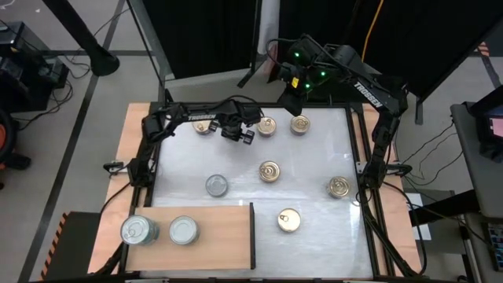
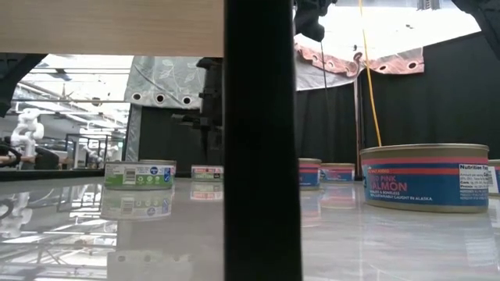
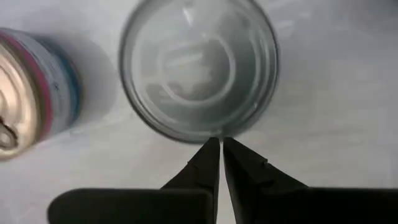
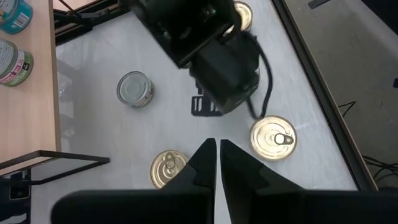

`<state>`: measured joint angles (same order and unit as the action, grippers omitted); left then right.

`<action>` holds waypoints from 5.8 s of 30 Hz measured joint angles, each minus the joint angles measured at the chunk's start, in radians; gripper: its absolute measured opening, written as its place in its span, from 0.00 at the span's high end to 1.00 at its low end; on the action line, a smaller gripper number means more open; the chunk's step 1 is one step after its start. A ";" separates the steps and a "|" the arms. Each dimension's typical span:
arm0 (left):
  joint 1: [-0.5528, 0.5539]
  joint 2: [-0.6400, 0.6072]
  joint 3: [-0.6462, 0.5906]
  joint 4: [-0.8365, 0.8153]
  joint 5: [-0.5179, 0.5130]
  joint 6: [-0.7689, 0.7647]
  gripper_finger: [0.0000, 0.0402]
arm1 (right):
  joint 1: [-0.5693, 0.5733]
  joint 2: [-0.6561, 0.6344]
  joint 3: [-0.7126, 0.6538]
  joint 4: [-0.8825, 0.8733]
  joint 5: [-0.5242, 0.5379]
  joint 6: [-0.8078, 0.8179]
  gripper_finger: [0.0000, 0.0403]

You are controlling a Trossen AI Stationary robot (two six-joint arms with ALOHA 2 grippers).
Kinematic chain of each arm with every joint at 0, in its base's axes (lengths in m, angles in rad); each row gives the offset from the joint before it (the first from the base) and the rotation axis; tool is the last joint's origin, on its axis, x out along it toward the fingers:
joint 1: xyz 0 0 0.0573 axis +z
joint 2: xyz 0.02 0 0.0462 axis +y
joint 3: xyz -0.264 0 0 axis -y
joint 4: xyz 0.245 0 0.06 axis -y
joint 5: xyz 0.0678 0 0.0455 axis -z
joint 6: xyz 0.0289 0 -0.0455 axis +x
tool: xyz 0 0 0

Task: Stack canned seafood by type on shelf
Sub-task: Stack the green tuna can on top of the green tuna can on the shelf

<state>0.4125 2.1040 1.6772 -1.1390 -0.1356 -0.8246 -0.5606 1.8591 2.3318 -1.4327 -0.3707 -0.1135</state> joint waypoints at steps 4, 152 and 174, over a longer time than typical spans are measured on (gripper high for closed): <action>0.003 0.001 0.001 0.023 0.010 -0.001 0.93 | 0.000 0.000 0.000 -0.001 -0.002 0.000 0.97; -0.880 -0.733 0.101 -0.325 0.493 0.074 0.62 | 0.282 -0.150 0.000 -0.024 -0.080 0.236 0.97; -0.897 -0.756 -0.137 -0.047 0.585 0.104 0.62 | 0.491 -0.150 0.000 0.016 -0.018 0.321 0.97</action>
<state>-0.4847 1.3476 1.5400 -1.1860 0.4497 -0.7203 -0.0692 1.7092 2.3322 -1.4170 -0.3885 0.2074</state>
